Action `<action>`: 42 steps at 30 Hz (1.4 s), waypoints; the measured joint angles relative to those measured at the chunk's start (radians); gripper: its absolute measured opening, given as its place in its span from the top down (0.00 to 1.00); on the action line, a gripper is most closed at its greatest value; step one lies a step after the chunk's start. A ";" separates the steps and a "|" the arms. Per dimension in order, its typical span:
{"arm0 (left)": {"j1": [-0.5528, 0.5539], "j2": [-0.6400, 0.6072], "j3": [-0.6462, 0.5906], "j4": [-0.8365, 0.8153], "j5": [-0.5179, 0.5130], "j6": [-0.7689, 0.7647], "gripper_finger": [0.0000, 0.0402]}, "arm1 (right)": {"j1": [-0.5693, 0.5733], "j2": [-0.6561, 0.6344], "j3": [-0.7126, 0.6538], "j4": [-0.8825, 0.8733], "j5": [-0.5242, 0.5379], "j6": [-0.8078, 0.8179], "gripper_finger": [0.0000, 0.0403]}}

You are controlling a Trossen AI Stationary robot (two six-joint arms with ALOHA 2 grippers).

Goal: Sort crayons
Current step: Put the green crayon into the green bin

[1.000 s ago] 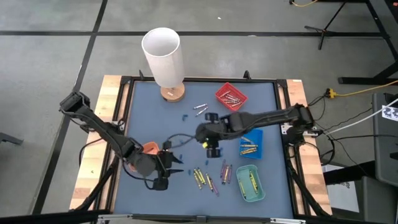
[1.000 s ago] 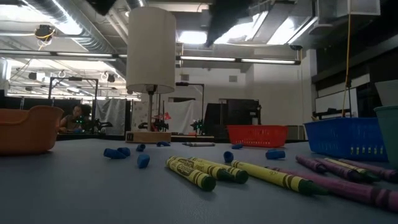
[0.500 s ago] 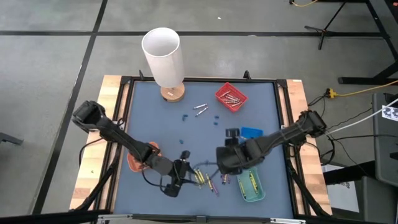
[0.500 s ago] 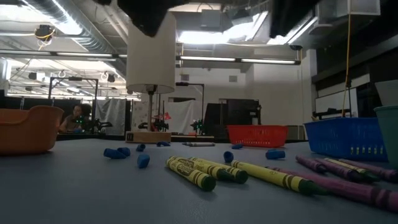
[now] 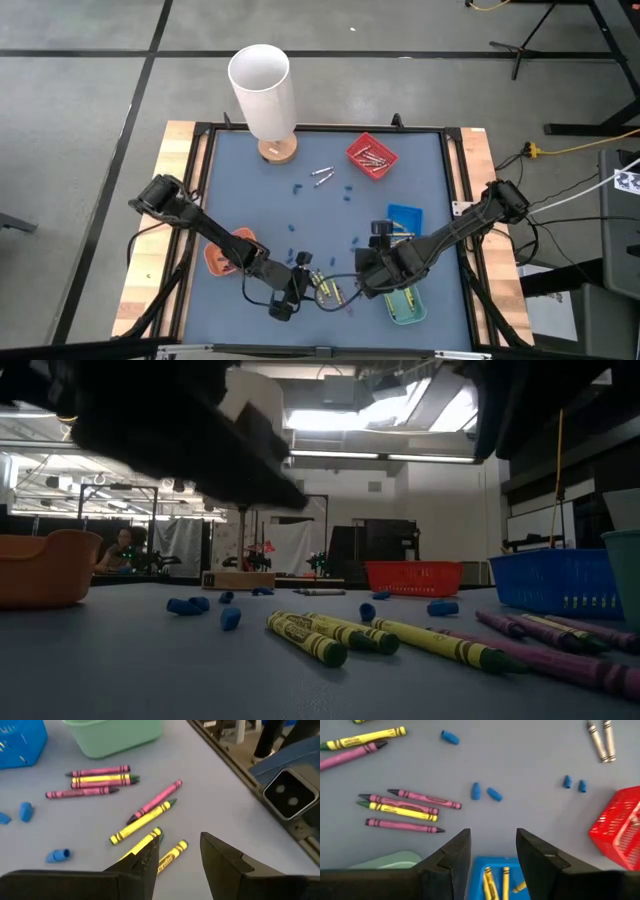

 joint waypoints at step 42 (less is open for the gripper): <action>0.090 0.111 0.001 -0.064 0.125 0.039 0.68 | -0.002 0.001 -0.014 0.115 -0.015 0.000 0.61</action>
